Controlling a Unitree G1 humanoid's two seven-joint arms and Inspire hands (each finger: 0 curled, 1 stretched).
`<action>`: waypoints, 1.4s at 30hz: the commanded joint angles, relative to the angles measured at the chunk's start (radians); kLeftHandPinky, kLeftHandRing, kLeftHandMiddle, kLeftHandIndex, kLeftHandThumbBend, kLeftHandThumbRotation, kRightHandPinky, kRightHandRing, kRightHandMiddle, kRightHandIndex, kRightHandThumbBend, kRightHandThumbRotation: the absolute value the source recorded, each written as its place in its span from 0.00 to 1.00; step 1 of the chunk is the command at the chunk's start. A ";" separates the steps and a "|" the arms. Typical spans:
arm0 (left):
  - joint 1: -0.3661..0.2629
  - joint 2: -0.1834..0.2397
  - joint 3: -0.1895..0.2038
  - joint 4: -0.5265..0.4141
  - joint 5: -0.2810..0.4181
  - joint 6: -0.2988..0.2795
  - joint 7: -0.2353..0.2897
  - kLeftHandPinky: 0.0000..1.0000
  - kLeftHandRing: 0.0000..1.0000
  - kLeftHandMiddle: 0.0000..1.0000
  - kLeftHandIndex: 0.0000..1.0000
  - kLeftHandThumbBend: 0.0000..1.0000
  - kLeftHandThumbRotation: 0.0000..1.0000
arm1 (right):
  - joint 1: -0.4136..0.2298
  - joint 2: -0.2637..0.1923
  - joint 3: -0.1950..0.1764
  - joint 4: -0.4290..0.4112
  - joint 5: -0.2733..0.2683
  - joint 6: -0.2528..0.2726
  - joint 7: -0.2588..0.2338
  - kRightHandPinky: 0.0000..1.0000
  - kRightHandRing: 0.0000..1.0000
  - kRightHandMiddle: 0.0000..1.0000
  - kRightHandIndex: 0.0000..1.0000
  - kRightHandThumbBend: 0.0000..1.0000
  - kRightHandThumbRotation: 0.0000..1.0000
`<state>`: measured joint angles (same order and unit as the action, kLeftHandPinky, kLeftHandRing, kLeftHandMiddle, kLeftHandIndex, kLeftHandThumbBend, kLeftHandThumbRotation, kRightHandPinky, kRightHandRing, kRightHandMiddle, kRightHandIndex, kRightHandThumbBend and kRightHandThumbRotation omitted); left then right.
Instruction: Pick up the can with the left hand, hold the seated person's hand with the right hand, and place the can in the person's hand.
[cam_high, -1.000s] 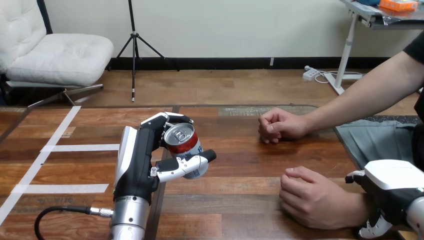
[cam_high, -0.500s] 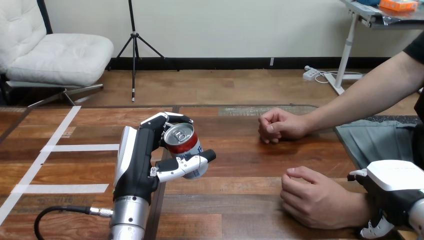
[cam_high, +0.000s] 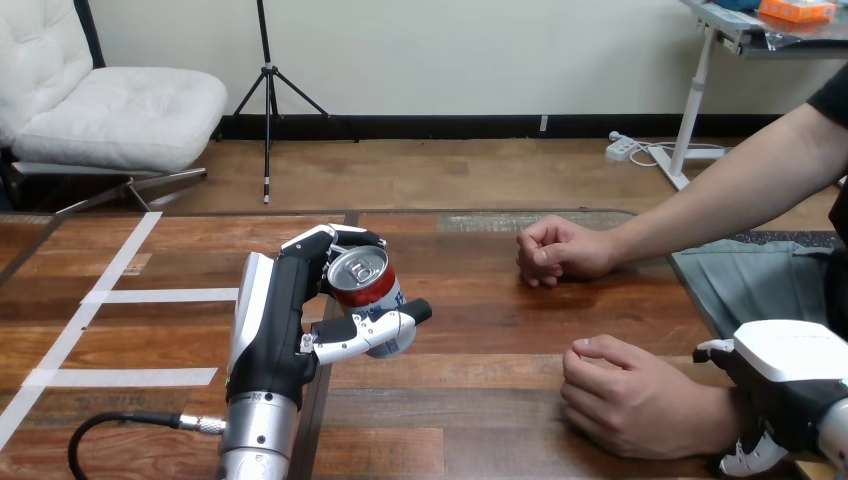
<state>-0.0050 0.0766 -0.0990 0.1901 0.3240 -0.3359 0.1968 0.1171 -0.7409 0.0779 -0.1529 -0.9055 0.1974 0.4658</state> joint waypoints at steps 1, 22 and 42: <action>-0.053 0.005 0.011 -0.066 -0.006 -0.018 0.002 0.47 0.43 0.45 0.56 0.70 0.00 | 0.035 -0.015 -0.013 0.050 0.016 0.019 -0.004 0.83 0.87 0.89 0.86 0.84 0.04; -0.052 0.000 0.012 -0.079 -0.011 -0.007 -0.003 0.47 0.43 0.45 0.56 0.70 0.00 | 0.023 -0.005 0.005 0.066 0.013 0.035 -0.009 0.68 0.79 0.82 0.81 0.83 0.00; -0.048 0.002 0.013 -0.092 -0.012 0.003 -0.009 0.46 0.42 0.45 0.56 0.70 0.00 | 0.008 0.013 0.027 0.120 0.011 0.043 -0.043 0.54 0.71 0.77 0.77 0.83 0.00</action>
<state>-0.0044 0.0761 -0.0989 0.1727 0.3231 -0.3302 0.1888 0.1085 -0.7412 0.0856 -0.1187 -0.9004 0.2047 0.4228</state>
